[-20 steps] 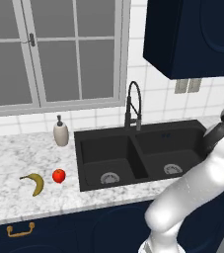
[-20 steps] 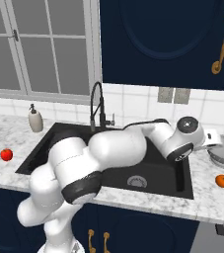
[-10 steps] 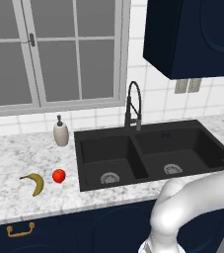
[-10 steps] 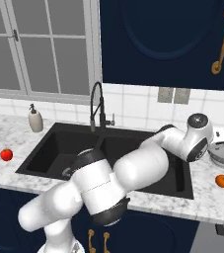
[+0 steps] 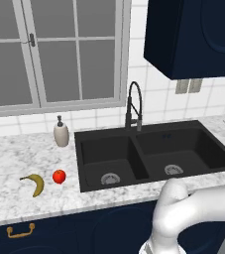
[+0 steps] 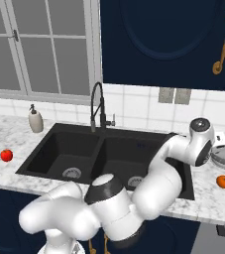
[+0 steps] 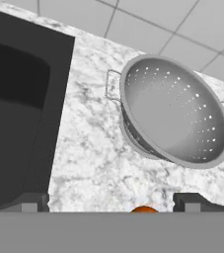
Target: Put the colander in the sink, put the apple, orange, banana in the colander, and turn on the sink faucet and pour water over the colander.
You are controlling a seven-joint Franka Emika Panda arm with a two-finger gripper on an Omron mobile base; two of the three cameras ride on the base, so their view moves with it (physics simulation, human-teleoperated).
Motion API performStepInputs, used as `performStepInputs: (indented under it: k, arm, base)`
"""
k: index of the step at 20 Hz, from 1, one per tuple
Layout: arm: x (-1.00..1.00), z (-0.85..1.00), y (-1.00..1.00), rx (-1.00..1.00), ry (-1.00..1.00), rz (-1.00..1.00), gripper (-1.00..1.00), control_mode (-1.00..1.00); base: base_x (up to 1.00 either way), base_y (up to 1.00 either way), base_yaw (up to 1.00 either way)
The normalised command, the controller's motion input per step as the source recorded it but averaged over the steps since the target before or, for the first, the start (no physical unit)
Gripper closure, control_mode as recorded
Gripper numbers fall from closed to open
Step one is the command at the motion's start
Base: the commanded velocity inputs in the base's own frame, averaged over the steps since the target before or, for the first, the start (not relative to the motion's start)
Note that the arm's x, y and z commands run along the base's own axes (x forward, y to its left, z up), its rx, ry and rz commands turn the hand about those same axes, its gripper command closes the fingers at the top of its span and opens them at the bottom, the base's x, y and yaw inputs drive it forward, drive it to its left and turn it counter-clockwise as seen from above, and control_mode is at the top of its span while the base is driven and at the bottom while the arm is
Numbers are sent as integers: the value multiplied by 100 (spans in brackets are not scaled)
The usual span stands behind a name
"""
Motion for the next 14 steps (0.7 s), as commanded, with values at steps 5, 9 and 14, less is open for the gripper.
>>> performStepInputs:
  k: [5,9,14]
  arm:
    - [40,-20,-5,-5,0,4,-100,-100]
    - [43,-1,-34,-2,0,2,-100,-100]
    - [44,-1,-38,0,4,3,-100,-100]
  base:
    - [0,0,0]
    - [0,0,0]
    - [0,0,0]
